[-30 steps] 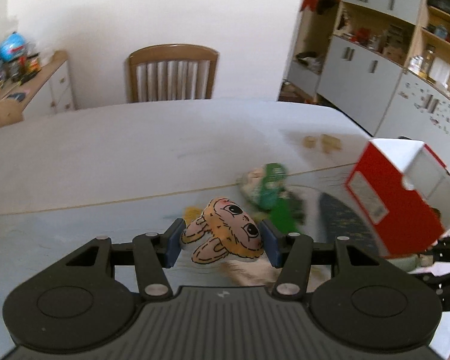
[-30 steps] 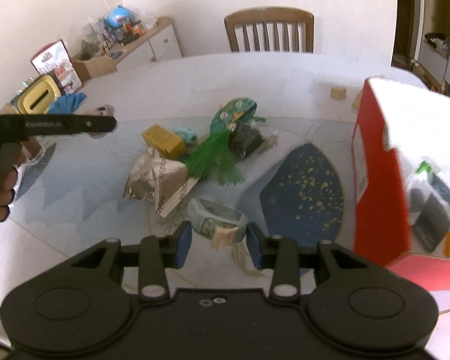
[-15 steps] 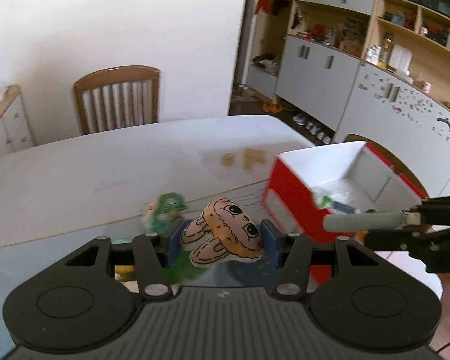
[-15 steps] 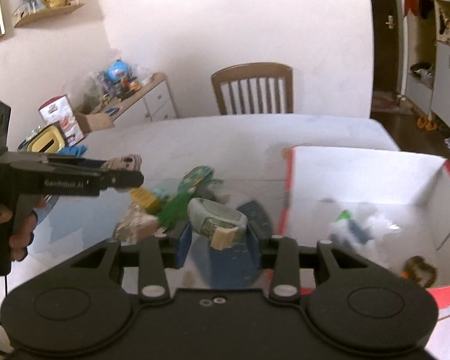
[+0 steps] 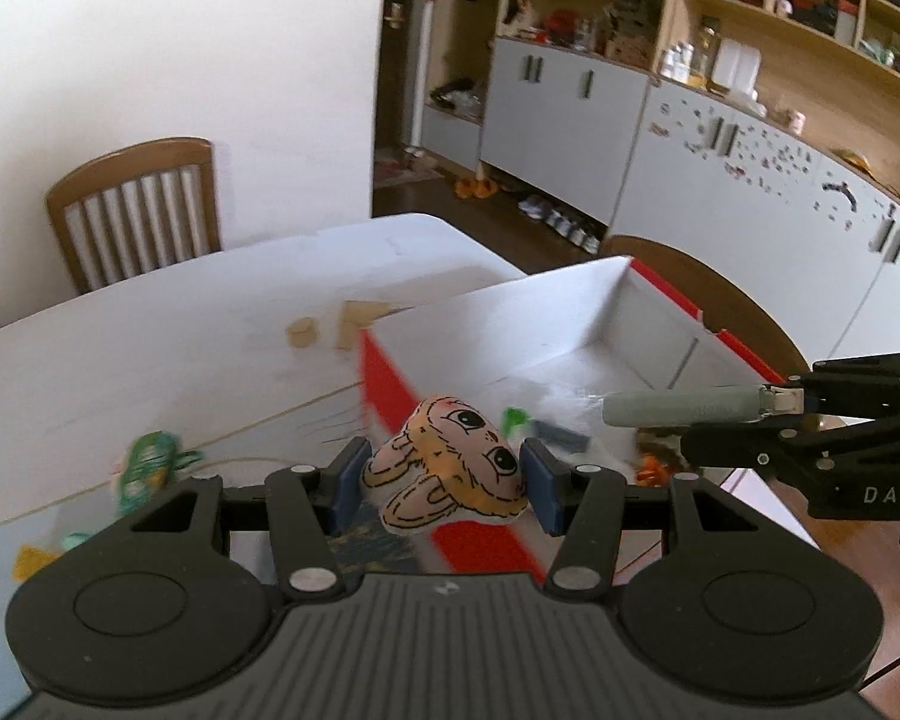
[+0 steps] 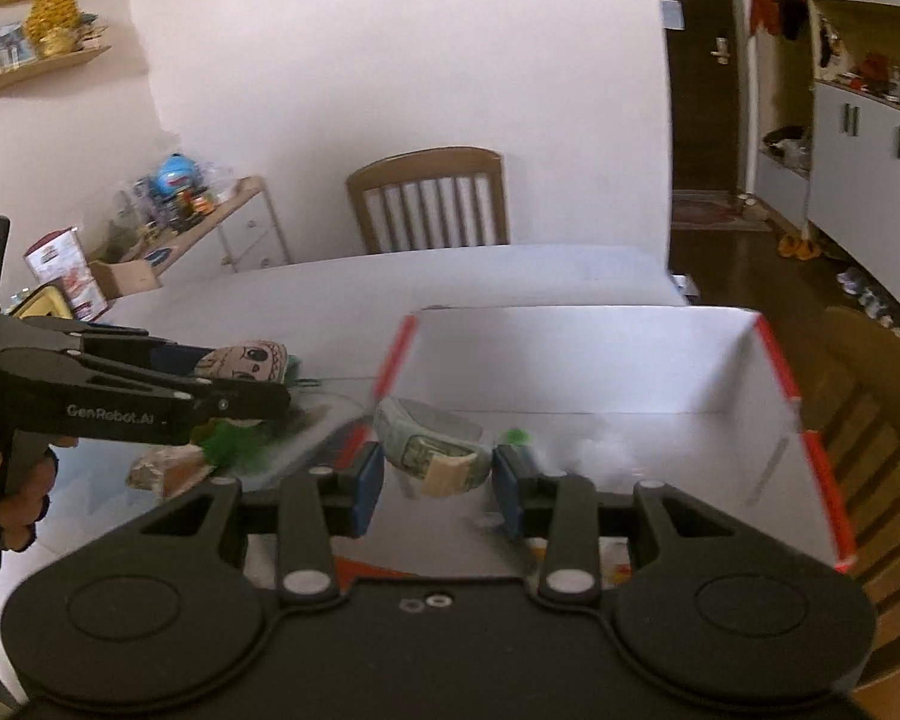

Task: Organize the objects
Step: 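Lift and carry the rabbit toy and tape roller over the red shoebox, then open right gripper dropping tape roller while left gripper releases rabbit toy into box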

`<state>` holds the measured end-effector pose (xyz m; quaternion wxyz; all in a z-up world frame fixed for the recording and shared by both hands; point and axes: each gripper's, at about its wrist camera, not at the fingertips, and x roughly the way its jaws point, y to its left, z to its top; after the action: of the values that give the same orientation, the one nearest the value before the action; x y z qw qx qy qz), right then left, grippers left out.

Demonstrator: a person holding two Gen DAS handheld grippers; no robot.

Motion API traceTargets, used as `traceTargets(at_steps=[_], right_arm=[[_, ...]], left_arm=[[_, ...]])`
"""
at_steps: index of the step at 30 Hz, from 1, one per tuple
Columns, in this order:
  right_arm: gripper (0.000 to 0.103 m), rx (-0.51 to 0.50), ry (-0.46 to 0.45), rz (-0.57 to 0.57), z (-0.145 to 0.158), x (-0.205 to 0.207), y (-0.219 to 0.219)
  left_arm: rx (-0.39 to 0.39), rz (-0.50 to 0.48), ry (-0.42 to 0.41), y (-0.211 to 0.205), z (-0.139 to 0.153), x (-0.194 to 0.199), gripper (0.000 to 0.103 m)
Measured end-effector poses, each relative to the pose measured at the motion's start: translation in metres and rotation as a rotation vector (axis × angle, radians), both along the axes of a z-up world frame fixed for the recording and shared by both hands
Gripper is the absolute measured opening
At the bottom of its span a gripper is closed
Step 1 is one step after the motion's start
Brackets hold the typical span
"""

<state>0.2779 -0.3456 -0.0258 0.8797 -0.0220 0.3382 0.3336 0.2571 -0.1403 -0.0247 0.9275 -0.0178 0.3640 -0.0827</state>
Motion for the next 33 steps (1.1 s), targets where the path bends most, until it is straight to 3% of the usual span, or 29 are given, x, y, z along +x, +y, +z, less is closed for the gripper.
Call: traceTargets(at_steps=[13,33], right_arm=[[0.038,-0.081,-0.006,-0.076,-0.026,0.037,-0.054],[0.038,-0.225,0.077,-0.009,-0.076,0.082,-0.032]], left_arm=[[0.075,-0.092,0.058,-0.077,-0.022,0.074,0.054],[0.150,-0.070,0.252,-0.107,-0.084,0.154,0.054]])
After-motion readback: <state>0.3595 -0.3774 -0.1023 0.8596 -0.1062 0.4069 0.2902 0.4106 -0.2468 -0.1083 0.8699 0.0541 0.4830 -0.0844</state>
